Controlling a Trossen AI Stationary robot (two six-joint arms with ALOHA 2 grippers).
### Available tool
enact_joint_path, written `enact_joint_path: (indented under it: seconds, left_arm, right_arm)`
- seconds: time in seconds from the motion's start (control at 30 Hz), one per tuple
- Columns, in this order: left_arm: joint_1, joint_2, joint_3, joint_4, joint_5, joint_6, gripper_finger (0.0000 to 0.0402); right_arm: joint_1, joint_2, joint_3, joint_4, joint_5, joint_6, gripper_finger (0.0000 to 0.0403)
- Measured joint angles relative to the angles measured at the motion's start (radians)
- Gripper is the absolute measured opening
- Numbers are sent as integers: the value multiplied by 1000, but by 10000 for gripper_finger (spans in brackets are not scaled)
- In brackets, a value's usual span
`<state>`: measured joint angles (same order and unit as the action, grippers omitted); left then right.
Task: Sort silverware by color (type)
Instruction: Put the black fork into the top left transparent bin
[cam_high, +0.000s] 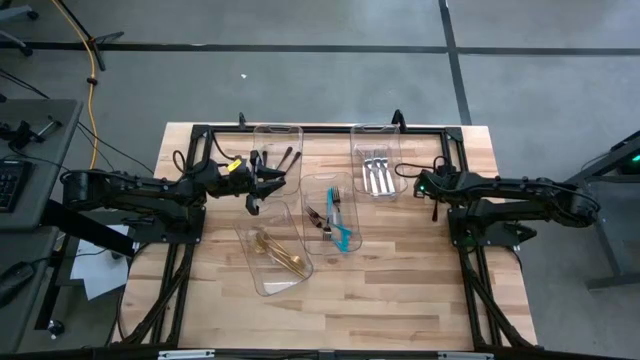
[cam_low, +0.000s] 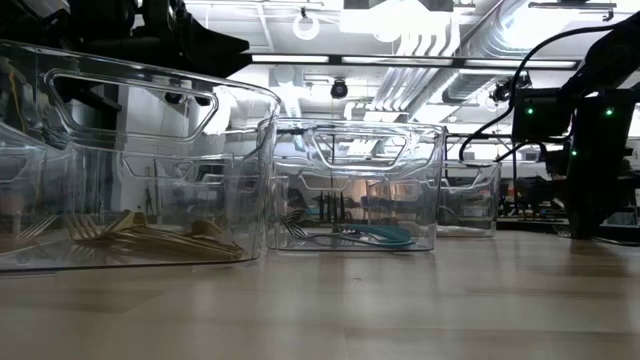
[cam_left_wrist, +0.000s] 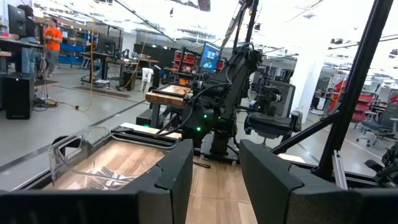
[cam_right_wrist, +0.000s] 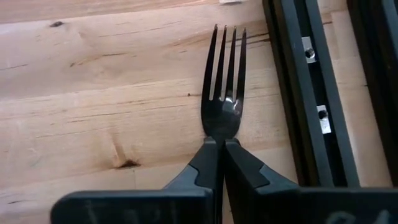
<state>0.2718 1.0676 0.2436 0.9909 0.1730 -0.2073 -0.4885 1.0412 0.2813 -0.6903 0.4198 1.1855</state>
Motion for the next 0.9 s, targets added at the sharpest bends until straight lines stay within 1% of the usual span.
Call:
enact_joint_path:
  seconds: [0.27,0.37,0.47,0.63,0.77,0.9]
  left_arm:
    - [0,0,0,0,0,0,126]
    - [0,0,0,0,0,0,126]
    - [0,0,0,0,0,0,126]
    - [0,0,0,0,0,0,126]
    - [0,0,0,-2,1,0,126]
    - [0,0,0,-3,3,0,126]
  right_arm:
    - [1,-2,2,-5,13,-51,3]
    - [0,-1,26,-19,10,-89,2]
    - [1,1,75,-48,-18,-125,1]
    - [0,0,152,-118,31,-165,0]
    - [1,0,226,-231,89,-180,0]
    - [0,-2,326,-310,138,-253,0]
